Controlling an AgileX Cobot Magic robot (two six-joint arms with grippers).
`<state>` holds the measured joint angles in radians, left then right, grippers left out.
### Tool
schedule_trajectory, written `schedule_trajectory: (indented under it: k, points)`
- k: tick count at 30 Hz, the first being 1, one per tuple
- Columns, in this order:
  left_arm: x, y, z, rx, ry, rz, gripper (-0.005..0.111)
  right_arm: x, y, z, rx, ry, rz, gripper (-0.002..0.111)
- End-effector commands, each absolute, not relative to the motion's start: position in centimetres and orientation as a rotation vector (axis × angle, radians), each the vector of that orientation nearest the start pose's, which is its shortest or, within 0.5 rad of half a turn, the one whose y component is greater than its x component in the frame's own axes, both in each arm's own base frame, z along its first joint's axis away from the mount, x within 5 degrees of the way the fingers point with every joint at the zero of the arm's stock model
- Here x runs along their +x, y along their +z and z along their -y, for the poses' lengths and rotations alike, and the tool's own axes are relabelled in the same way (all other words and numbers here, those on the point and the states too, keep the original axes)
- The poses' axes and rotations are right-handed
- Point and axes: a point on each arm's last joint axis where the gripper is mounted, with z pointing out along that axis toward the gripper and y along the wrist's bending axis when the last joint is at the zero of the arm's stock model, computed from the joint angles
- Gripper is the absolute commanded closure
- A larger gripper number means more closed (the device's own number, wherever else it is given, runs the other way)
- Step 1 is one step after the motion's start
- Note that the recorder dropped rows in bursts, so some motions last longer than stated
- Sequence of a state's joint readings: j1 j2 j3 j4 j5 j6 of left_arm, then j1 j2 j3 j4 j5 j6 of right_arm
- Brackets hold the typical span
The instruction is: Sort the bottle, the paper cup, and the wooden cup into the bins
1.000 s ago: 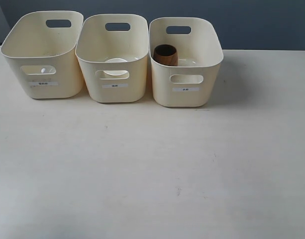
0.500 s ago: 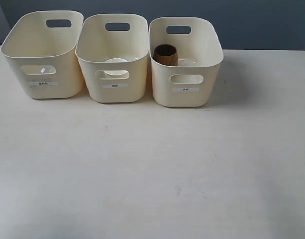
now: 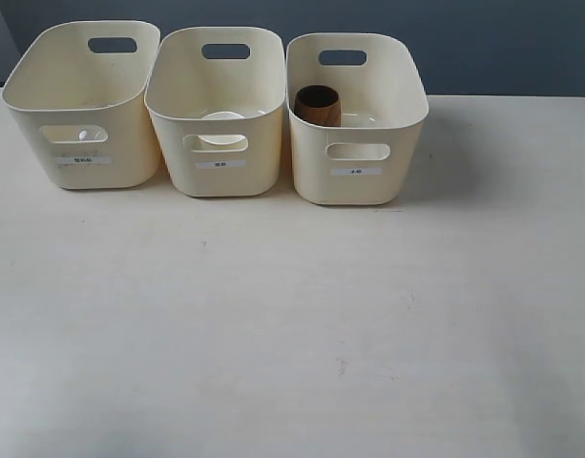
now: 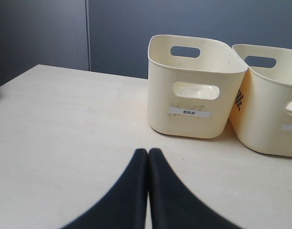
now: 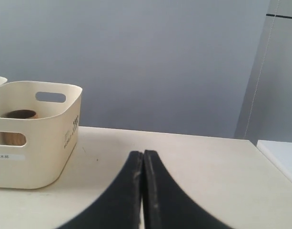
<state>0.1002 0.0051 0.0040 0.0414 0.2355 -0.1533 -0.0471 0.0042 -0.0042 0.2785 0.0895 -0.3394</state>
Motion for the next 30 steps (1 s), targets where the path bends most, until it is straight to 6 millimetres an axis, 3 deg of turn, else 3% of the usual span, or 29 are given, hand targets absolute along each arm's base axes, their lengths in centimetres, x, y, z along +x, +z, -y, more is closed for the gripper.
schedule_trajectory:
  k: [1,30]
  points:
    - [5.52,19.22,-0.62,-0.188,-0.005,-1.704,0.107,5.64,20.51,0.30,-0.011,-0.091,-1.573,0.108]
    - [5.52,19.22,-0.62,-0.188,-0.005,-1.704,0.107,5.64,20.40,0.36,-0.018,-0.108,-1.586,0.108]
